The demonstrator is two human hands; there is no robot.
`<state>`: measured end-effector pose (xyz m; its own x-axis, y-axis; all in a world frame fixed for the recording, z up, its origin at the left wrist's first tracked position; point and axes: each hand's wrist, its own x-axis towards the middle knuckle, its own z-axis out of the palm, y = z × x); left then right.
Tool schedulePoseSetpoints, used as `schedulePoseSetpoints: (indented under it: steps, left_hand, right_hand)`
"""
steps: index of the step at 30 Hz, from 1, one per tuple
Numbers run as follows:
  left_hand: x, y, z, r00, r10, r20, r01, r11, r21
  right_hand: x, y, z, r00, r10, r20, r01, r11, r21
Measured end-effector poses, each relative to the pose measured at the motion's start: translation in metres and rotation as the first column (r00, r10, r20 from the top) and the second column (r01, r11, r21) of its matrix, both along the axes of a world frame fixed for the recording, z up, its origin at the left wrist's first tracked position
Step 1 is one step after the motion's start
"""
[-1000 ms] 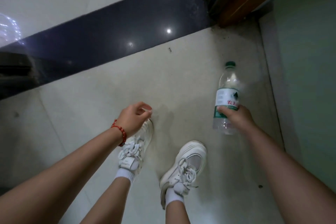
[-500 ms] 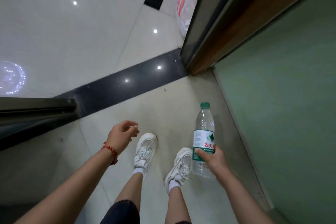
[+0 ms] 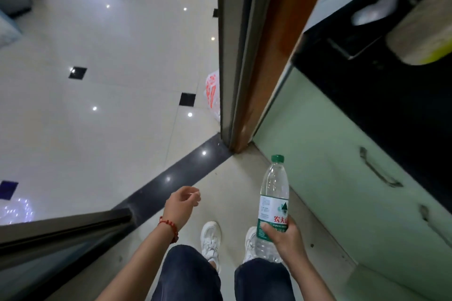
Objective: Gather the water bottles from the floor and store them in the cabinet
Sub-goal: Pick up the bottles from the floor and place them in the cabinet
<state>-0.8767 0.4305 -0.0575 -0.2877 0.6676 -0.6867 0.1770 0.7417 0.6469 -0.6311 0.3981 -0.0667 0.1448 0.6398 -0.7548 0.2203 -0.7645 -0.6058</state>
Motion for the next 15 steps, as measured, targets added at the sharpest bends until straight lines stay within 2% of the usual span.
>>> schedulePoseSetpoints:
  steps: [4, 8, 15]
  left_hand:
    - [0.017, -0.002, 0.039, 0.995, -0.092, 0.030, 0.092, 0.996, -0.015]
    - [0.050, 0.008, 0.067, 0.972, -0.226, 0.071, 0.226, 0.974, 0.002]
    - [0.147, 0.037, 0.127, 0.836, -0.543, 0.081, 0.529, 0.836, 0.149]
  right_hand:
    - [0.014, -0.008, 0.049, 0.987, -0.154, 0.044, 0.149, 0.984, 0.096]
    - [0.036, -0.019, 0.090, 0.953, -0.304, 0.008, 0.296, 0.933, 0.205]
    - [0.089, -0.049, 0.150, 0.857, -0.516, -0.008, 0.482, 0.794, 0.370]
